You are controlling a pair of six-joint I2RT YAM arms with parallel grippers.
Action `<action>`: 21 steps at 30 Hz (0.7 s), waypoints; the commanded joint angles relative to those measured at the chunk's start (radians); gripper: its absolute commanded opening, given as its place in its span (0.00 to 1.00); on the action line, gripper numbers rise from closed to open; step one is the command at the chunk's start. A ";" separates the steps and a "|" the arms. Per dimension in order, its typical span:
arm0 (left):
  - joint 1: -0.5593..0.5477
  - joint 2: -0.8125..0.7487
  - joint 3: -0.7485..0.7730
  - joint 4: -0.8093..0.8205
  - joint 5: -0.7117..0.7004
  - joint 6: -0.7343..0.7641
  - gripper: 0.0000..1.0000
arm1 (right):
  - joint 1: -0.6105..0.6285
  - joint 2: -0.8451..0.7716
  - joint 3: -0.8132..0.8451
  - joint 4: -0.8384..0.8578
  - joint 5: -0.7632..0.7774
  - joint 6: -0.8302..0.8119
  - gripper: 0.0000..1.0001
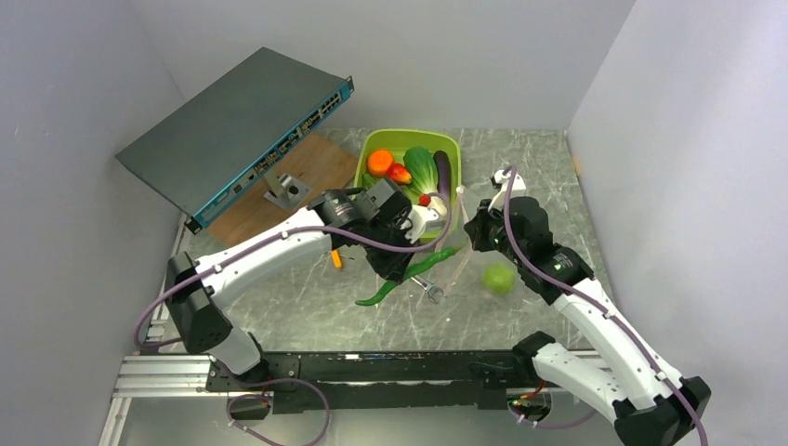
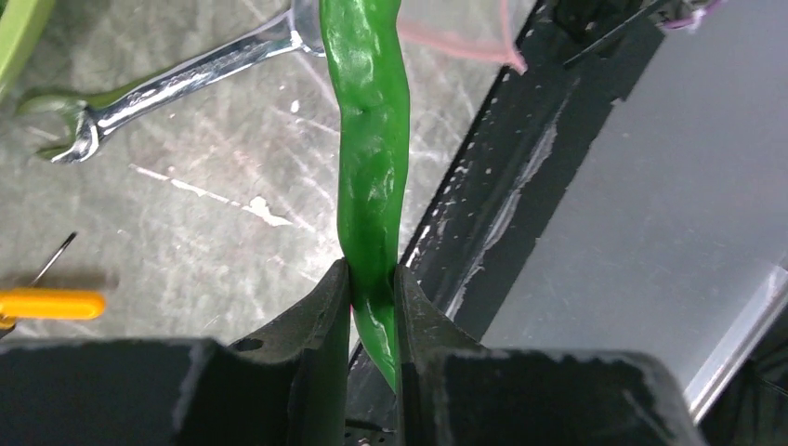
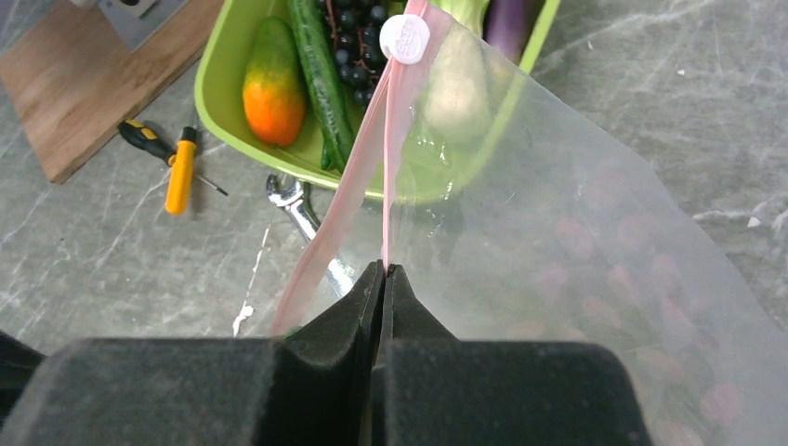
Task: Place the food in the zip-top bag and seal the zipper
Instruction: Place the fake vegetable in the zipper food storage bag.
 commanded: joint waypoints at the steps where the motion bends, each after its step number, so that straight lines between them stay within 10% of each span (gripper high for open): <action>1: -0.002 0.059 0.112 -0.030 0.144 -0.014 0.00 | 0.039 -0.045 -0.007 0.089 0.009 -0.024 0.00; 8: 0.061 0.133 0.116 0.100 0.368 -0.199 0.00 | 0.073 -0.092 -0.036 0.132 -0.023 -0.028 0.00; 21: 0.152 0.229 -0.162 0.933 0.710 -0.875 0.00 | 0.082 -0.111 -0.058 0.156 -0.081 -0.019 0.00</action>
